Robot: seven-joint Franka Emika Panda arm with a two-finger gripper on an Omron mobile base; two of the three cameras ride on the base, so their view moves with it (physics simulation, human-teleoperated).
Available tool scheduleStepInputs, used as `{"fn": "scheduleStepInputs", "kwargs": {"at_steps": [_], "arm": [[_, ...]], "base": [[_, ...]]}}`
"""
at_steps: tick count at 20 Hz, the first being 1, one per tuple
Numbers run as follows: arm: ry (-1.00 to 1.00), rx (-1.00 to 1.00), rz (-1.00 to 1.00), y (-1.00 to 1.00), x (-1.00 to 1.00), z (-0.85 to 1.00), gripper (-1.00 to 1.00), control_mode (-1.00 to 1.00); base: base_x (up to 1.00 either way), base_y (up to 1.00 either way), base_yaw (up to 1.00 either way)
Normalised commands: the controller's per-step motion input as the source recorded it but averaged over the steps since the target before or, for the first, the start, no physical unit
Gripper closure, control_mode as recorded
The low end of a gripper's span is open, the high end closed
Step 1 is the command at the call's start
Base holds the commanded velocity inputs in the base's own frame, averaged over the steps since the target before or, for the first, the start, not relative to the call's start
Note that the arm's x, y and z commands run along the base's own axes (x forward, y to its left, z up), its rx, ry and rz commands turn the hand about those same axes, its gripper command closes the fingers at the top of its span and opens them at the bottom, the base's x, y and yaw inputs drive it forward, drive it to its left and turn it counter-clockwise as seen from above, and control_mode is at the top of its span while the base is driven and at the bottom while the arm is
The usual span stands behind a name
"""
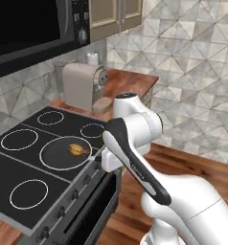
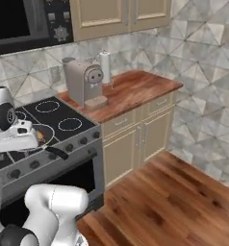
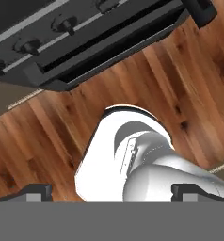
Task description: Take the chicken drumsticks from the pan and place one on each plate on the dining counter.
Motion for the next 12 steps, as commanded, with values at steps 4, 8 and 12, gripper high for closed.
{"fn": "scheduleStepInputs", "kwargs": {"at_steps": [4, 8, 12], "arm": [[0.00, 0.00, 0.00, 0.00, 0.00, 0.00, -1.00, 1.00], [0.00, 0.00, 0.00, 0.00, 0.00, 0.00, -1.00, 1.00], [0.00, 0.00, 0.00, 0.00, 0.00, 0.00, -1.00, 1.00]], "base": [[0.67, 0.00, 0.85], [0.67, -0.27, 0.62], [0.73, -0.32, 0.36]]}}
